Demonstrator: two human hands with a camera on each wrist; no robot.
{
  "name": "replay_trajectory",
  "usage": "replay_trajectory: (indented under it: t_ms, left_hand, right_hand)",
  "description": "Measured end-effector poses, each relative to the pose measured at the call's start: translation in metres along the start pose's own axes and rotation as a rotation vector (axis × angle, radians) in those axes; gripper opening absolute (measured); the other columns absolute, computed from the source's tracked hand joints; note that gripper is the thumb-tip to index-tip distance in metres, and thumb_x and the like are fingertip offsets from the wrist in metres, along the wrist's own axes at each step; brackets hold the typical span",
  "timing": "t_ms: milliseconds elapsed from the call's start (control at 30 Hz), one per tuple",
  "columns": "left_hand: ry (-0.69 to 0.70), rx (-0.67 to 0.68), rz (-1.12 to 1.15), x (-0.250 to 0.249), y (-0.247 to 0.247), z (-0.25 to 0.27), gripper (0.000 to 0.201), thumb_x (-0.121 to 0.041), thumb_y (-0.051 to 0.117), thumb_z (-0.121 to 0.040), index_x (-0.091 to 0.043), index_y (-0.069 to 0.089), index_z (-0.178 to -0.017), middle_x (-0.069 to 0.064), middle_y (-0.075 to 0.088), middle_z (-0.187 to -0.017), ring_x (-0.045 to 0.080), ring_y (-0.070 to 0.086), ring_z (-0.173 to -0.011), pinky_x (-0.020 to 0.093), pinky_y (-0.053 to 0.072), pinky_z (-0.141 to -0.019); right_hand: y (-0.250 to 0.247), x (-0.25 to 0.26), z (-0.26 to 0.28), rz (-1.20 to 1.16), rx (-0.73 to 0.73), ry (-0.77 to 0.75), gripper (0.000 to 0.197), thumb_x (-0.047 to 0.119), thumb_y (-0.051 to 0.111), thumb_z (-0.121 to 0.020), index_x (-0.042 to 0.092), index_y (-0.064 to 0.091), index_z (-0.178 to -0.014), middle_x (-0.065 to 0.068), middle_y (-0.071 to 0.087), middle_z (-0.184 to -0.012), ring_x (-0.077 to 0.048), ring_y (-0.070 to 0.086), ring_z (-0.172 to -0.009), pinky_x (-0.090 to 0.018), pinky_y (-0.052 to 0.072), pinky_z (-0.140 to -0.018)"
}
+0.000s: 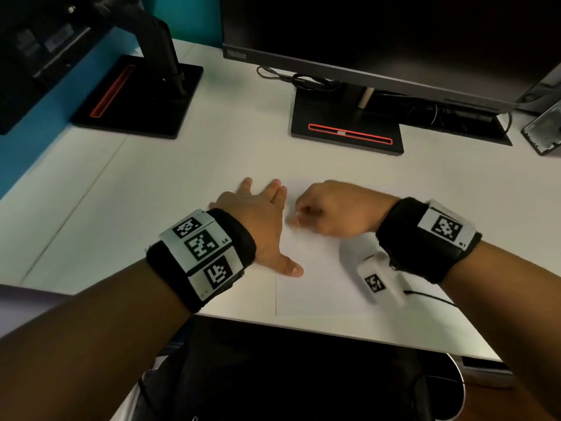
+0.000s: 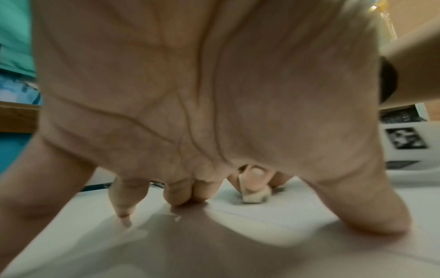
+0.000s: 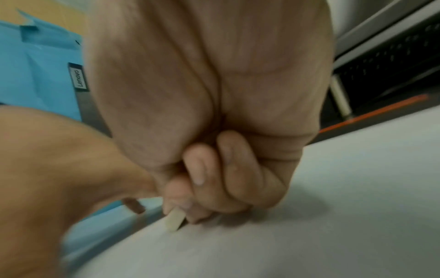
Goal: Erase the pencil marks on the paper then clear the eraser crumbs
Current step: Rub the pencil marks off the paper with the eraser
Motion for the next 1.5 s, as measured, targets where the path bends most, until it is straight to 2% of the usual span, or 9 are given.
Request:
replay_trajectory:
  t_ms: [200, 300, 433, 600, 867, 1067, 1200, 1367, 1500]
  left_hand:
    - [0.002, -0.001, -0.002, -0.001, -0.001, 0.001, 0.141, -0.097, 0.051, -0.063, -0.020, -0.019, -0.159, -0.009, -0.023, -0.167, 0.037, -0.008, -0.155, 0.056, 0.041, -0.109]
    - [0.000, 0.000, 0.003, -0.001, -0.001, 0.002, 0.142, -0.097, 0.051, -0.063, -0.020, -0.019, -0.159, -0.010, -0.023, -0.167, 0.036, -0.009, -0.155, 0.057, 0.040, -0.110]
    - [-0.001, -0.001, 0.004, 0.000, -0.001, 0.002, 0.141, -0.096, 0.052, -0.063, -0.020, -0.018, -0.159, -0.009, -0.022, -0.167, 0.036, -0.009, -0.155, 0.058, 0.040, -0.110]
    - [-0.003, 0.013, 0.006, 0.000, 0.000, 0.001, 0.141, -0.096, 0.052, -0.064, -0.021, -0.020, -0.159, -0.010, -0.025, -0.166, 0.036, -0.010, -0.155, 0.058, 0.038, -0.111]
    - [-0.001, 0.014, 0.020, 0.000, 0.001, 0.001, 0.142, -0.095, 0.054, -0.063, -0.021, -0.020, -0.159, -0.010, -0.026, -0.166, 0.035, -0.011, -0.155, 0.058, 0.036, -0.113]
    - [-0.004, 0.016, 0.036, 0.000, 0.001, 0.001, 0.143, -0.096, 0.055, -0.062, -0.022, -0.020, -0.159, -0.011, -0.026, -0.166, 0.035, -0.011, -0.155, 0.060, 0.037, -0.112]
    - [-0.002, 0.023, 0.037, 0.000, 0.002, 0.000, 0.142, -0.096, 0.055, -0.062, -0.022, -0.020, -0.159, -0.012, -0.027, -0.165, 0.034, -0.012, -0.155, 0.060, 0.037, -0.112]
    - [-0.003, 0.028, 0.049, -0.001, 0.002, 0.000, 0.143, -0.094, 0.057, -0.063, -0.022, -0.020, -0.159, -0.012, -0.027, -0.165, 0.034, -0.013, -0.155, 0.061, 0.035, -0.113]
    - [-0.004, 0.032, 0.056, 0.000, 0.002, 0.000, 0.142, -0.094, 0.057, -0.063, -0.022, -0.020, -0.159, -0.013, -0.027, -0.165, 0.033, -0.014, -0.154, 0.061, 0.035, -0.113]
  right_hand:
    - [-0.001, 0.006, -0.001, 0.020, -0.035, -0.024, 0.037, 0.036, 0.048, -0.104, 0.031, 0.051, -0.067, 0.009, 0.054, -0.066, -0.006, 0.050, -0.062, -0.021, 0.035, -0.061]
    - [-0.001, -0.001, -0.002, 0.012, 0.000, 0.013, 0.038, 0.041, 0.048, -0.103, 0.020, 0.061, -0.074, 0.004, 0.059, -0.070, -0.012, 0.054, -0.067, -0.025, 0.039, -0.061]
    - [-0.018, -0.012, -0.008, 0.051, -0.110, 0.063, 0.043, 0.037, 0.046, -0.104, 0.017, 0.052, -0.066, 0.001, 0.053, -0.066, -0.016, 0.049, -0.063, -0.028, 0.034, -0.058]
    - [-0.004, -0.007, -0.003, 0.021, -0.013, 0.023, 0.041, 0.041, 0.047, -0.103, 0.013, 0.061, -0.077, -0.002, 0.060, -0.073, -0.018, 0.055, -0.069, -0.027, 0.041, -0.063]
    - [-0.005, -0.013, -0.003, 0.015, -0.039, 0.021, 0.041, 0.042, 0.047, -0.103, 0.017, 0.055, -0.072, 0.001, 0.056, -0.071, -0.014, 0.051, -0.065, -0.028, 0.038, -0.062]
    - [-0.027, -0.040, -0.010, 0.040, -0.152, 0.136, 0.044, 0.039, 0.046, -0.104, 0.010, 0.056, -0.071, -0.004, 0.056, -0.071, -0.023, 0.052, -0.071, -0.029, 0.035, -0.058]
    - [-0.011, -0.030, -0.009, 0.006, -0.049, 0.076, 0.044, 0.043, 0.046, -0.103, 0.013, 0.057, -0.071, -0.003, 0.060, -0.071, -0.018, 0.053, -0.066, -0.032, 0.042, -0.062]
    - [-0.032, -0.048, -0.014, 0.022, -0.176, 0.178, 0.047, 0.038, 0.046, -0.103, 0.014, 0.048, -0.062, -0.003, 0.051, -0.065, -0.022, 0.049, -0.066, -0.028, 0.032, -0.055]
    - [-0.009, -0.030, -0.015, 0.002, -0.060, 0.081, 0.046, 0.044, 0.046, -0.103, 0.012, 0.058, -0.071, -0.005, 0.060, -0.072, -0.021, 0.054, -0.068, -0.032, 0.044, -0.064]
Point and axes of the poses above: each hand's wrist, its own z-axis away from the middle knuckle, its own y-axis out of the palm, x = y × z, the point moved 9 cm from there along -z, towards the middle knuckle
